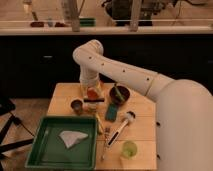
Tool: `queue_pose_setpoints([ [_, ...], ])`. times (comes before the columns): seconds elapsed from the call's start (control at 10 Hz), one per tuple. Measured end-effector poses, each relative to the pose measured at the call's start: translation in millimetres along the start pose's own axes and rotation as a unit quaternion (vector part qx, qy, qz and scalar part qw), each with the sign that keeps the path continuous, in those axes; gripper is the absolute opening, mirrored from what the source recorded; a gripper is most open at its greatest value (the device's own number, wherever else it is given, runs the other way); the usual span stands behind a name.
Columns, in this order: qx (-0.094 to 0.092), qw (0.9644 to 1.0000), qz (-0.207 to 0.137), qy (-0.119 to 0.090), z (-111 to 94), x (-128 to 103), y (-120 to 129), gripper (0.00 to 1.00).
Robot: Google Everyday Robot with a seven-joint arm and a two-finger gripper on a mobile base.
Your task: Place apple in metal cup
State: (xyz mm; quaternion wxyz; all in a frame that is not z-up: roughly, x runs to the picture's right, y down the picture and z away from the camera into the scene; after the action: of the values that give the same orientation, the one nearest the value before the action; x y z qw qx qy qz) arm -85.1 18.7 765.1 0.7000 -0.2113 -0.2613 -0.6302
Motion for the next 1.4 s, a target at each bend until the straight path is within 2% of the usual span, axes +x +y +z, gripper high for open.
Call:
queue_pose_setpoints([
  [0.4,0.0,0.9999,-0.012,-0.002,12.6,4.8,-35.7,0.04],
  [0.9,-0.028,0.9996,-0.005,-0.004,29.0,-1.3,-92.4,0.04],
  [1.4,-0.046,0.9986,0.024,0.012,42.6,-19.9,-116.1,0.04],
])
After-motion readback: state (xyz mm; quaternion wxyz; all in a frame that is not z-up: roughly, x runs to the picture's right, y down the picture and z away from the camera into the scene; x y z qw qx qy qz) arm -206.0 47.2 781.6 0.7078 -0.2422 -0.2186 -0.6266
